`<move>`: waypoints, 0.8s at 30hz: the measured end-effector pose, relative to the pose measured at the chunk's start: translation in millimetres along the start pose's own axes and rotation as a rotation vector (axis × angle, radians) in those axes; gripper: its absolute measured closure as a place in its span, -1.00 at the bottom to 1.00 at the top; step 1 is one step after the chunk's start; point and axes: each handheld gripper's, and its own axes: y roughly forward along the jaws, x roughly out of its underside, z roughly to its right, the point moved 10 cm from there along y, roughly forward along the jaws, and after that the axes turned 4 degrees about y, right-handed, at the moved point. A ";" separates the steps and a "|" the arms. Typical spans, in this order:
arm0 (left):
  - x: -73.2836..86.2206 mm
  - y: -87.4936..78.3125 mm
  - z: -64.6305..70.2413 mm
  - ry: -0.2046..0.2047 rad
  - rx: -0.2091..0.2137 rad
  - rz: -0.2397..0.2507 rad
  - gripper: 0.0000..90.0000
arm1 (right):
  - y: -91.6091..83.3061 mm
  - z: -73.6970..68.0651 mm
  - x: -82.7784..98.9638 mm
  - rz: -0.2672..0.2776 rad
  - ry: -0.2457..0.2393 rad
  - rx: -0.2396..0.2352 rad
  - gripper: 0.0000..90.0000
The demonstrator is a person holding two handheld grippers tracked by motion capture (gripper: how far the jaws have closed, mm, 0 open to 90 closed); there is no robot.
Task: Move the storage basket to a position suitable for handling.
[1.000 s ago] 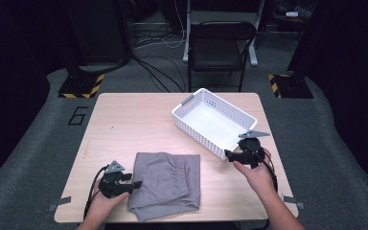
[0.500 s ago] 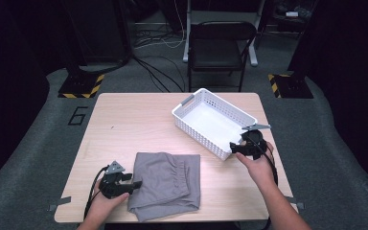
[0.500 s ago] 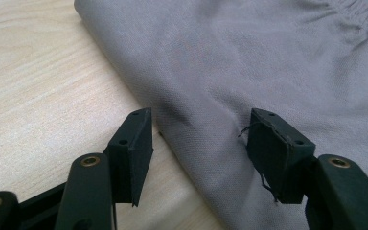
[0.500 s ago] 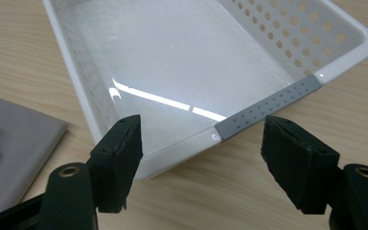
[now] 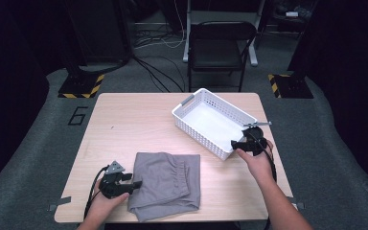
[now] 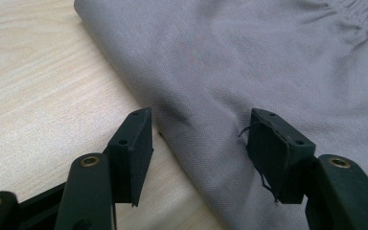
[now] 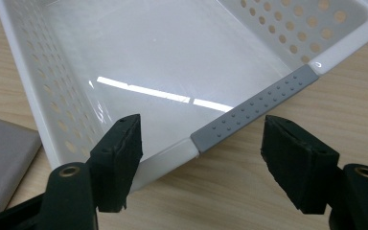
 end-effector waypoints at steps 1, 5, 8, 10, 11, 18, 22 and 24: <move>0.0 -0.1 -0.2 0.001 -0.001 0.000 -0.07 | 1.3 -0.2 0.0 -0.005 0.006 0.002 -0.33; 0.0 -0.1 0.0 -0.002 -0.001 0.003 -0.07 | 5.2 -0.2 -0.4 -0.015 0.009 0.014 -0.33; 0.4 -0.5 -0.3 0.001 -0.002 0.000 -0.07 | 5.9 0.9 -1.3 -0.017 -0.001 0.029 -0.33; 0.1 -0.2 -0.1 -0.001 -0.001 0.003 -0.07 | 6.5 1.3 -1.8 -0.020 0.000 0.035 -0.32; 0.0 -0.2 0.0 -0.001 -0.001 0.003 -0.07 | 6.9 1.6 -2.2 -0.020 0.002 0.040 -0.32; 0.0 -0.2 -0.1 0.001 0.001 0.001 -0.07 | 12.5 5.4 -2.4 -0.024 0.021 0.054 -0.39; -0.1 -0.1 0.1 -0.003 0.002 0.002 -0.07 | 16.1 5.8 -2.2 -0.036 0.029 0.064 -0.41; 0.0 -0.1 -0.2 0.001 0.001 0.002 -0.07 | 16.5 6.1 -2.3 -0.037 0.028 0.064 -0.41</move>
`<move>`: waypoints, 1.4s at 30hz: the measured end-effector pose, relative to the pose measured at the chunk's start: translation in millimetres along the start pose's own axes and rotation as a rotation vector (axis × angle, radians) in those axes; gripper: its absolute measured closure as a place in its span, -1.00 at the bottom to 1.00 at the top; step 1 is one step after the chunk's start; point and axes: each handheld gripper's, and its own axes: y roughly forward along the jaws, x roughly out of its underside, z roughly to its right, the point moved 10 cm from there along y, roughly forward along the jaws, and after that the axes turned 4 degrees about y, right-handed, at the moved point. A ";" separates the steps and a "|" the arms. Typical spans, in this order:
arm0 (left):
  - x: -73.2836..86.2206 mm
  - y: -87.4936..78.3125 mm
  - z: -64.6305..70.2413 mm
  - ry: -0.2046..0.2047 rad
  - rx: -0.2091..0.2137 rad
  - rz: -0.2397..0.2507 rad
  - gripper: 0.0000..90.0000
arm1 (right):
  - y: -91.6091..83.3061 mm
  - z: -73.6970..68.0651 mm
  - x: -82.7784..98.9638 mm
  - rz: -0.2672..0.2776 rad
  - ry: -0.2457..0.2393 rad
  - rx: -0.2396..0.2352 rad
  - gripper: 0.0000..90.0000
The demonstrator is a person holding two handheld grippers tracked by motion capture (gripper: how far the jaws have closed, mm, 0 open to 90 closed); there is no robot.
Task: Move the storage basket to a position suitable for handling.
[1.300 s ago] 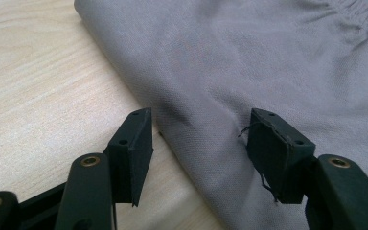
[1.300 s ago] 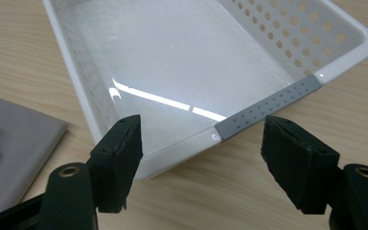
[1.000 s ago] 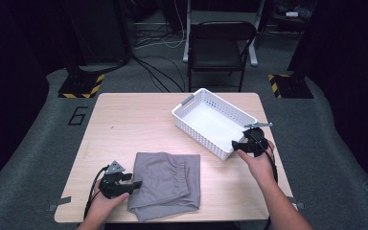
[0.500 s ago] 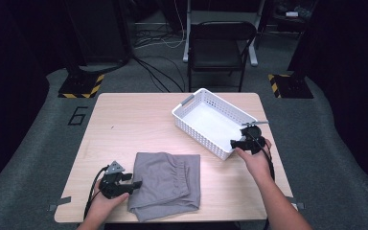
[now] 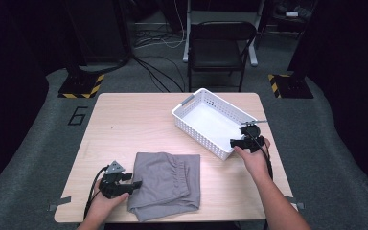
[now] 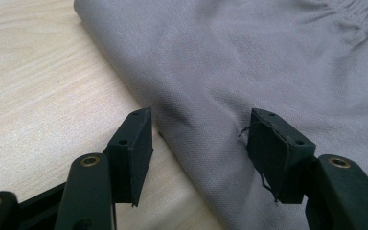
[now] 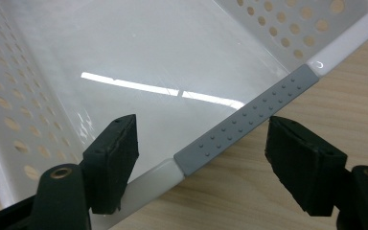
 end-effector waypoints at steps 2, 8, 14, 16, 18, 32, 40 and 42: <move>0.0 0.0 -0.1 0.001 0.000 -0.001 -0.07 | 0.8 0.2 0.3 -0.007 0.005 0.002 -0.41; -0.2 0.2 0.1 0.000 0.001 -0.002 -0.07 | 5.8 2.4 -2.3 -0.016 0.009 0.002 -0.39; -0.2 0.2 0.0 0.001 0.002 -0.003 -0.07 | 8.3 3.1 -8.7 -0.020 -0.006 0.018 -0.30; -0.2 0.2 -0.1 0.002 0.001 -0.002 -0.07 | 8.8 2.3 -10.2 -0.022 -0.010 0.019 -0.27; -0.4 0.3 0.1 -0.003 0.002 -0.001 -0.07 | 9.2 1.0 -11.9 -0.020 -0.002 0.018 -0.22; -1.6 1.7 -0.9 0.001 0.011 0.010 -0.07 | 20.6 -16.3 -29.1 -0.012 -0.063 0.018 0.14; -2.0 2.0 -0.6 0.004 0.006 0.002 -0.08 | 28.2 -35.6 -37.1 -0.016 -0.109 0.016 0.30; -2.3 2.4 -1.0 0.009 0.004 0.003 -0.08 | 30.5 -41.0 -38.5 -0.011 -0.109 0.002 0.34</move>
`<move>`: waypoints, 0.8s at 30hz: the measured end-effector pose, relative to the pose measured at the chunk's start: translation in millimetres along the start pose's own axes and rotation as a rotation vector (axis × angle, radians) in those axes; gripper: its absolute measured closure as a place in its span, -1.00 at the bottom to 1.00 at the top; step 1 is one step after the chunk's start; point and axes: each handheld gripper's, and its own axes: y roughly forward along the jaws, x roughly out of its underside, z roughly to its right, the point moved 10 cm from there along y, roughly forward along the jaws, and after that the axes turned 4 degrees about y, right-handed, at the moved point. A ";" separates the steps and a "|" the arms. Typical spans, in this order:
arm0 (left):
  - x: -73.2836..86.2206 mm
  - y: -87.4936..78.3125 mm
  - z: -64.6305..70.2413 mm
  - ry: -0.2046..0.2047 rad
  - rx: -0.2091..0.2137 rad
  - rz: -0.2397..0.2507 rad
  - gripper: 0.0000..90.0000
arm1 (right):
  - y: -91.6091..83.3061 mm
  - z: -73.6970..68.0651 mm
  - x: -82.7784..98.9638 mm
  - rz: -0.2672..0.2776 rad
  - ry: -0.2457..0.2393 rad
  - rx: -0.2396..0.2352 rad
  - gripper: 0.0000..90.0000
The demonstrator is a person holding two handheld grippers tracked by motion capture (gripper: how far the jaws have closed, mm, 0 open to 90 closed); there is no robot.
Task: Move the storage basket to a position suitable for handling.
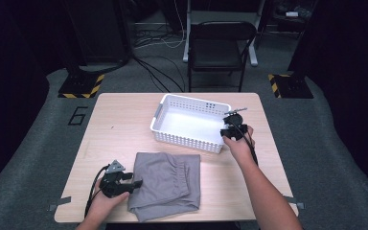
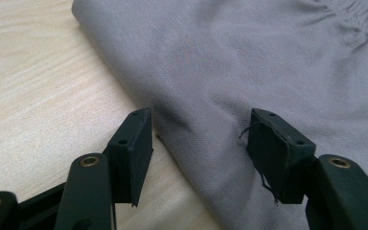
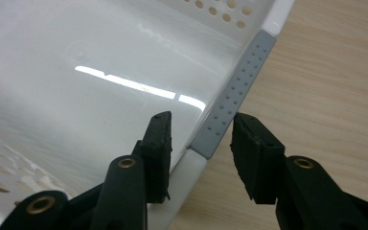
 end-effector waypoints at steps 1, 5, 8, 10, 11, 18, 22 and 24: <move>0.1 -0.1 0.0 0.000 0.003 -0.003 -0.08 | 1.7 -2.0 -1.1 0.002 -0.009 -0.006 0.36; -0.6 0.7 -0.2 0.001 0.000 0.005 -0.08 | 5.6 -9.7 -4.6 -0.005 -0.032 -0.012 0.43; 0.0 0.1 -0.1 0.001 0.001 0.003 -0.08 | 7.8 -14.7 -7.0 -0.006 -0.039 -0.026 0.47; 0.0 0.0 -0.1 0.000 0.001 0.004 -0.08 | 9.2 -17.4 -8.6 -0.010 -0.040 -0.028 0.48; 0.1 0.0 -0.2 0.001 -0.001 0.004 -0.08 | 10.0 -18.4 -9.7 -0.010 -0.054 -0.032 0.48; 0.6 -0.4 -0.1 0.003 0.000 0.005 -0.08 | 13.7 -28.0 -13.8 0.000 -0.065 -0.054 0.51; 0.6 -0.4 0.2 0.000 0.000 0.006 -0.08 | 13.9 -32.8 -13.6 -0.001 -0.058 -0.061 0.51; 0.6 -0.3 0.2 -0.002 -0.002 0.005 -0.08 | 14.8 -32.7 -14.8 0.008 -0.065 -0.064 0.51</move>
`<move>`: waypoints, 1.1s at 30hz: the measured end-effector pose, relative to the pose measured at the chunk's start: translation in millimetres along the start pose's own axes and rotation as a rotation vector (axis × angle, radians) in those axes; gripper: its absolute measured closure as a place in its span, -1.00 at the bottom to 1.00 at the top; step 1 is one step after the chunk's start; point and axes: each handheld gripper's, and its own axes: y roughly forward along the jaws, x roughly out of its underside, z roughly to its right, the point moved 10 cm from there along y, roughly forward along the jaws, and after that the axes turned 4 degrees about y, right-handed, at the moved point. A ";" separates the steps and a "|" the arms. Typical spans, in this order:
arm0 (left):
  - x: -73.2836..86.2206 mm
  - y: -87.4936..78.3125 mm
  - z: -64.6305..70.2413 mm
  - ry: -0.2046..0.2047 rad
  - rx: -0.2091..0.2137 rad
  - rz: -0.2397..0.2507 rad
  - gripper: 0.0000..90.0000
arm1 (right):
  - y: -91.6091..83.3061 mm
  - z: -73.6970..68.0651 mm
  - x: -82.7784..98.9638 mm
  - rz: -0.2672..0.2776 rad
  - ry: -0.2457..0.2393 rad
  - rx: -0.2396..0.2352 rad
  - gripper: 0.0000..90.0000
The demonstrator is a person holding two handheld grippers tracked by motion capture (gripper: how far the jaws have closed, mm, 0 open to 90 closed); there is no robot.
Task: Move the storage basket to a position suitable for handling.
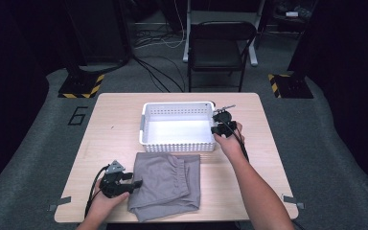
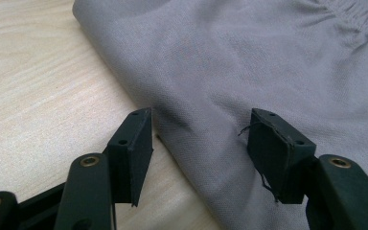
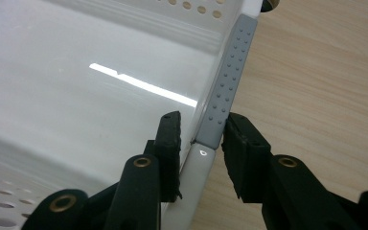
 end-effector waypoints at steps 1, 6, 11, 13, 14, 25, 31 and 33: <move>0.0 0.0 0.0 0.000 0.000 -0.001 -0.08 | 0.4 0.4 -0.5 0.003 0.001 -0.001 0.51; -0.7 0.5 0.1 -0.004 -0.001 0.002 -0.08 | 1.2 -1.3 -1.1 0.001 0.015 -0.001 0.52; -0.6 0.5 0.2 -0.003 0.002 0.003 -0.08 | -0.2 -2.7 0.8 -0.010 0.006 0.017 0.53; -0.6 0.5 0.3 -0.004 0.002 0.003 -0.08 | -0.4 -3.5 1.0 -0.007 -0.005 0.029 0.53; -0.7 0.5 0.3 -0.005 0.001 0.003 -0.08 | -1.0 -5.0 1.9 -0.013 -0.001 0.028 0.53; -0.6 0.3 0.5 -0.009 0.000 0.001 -0.08 | -8.4 -10.4 6.7 -0.002 -0.001 0.001 0.31; -1.0 0.7 -0.2 0.003 0.000 0.003 -0.08 | -24.3 -17.3 3.2 0.044 -0.012 -0.024 0.18; -0.9 0.6 -0.2 0.003 0.001 0.002 -0.08 | -30.5 -19.9 3.2 0.055 -0.010 -0.034 0.16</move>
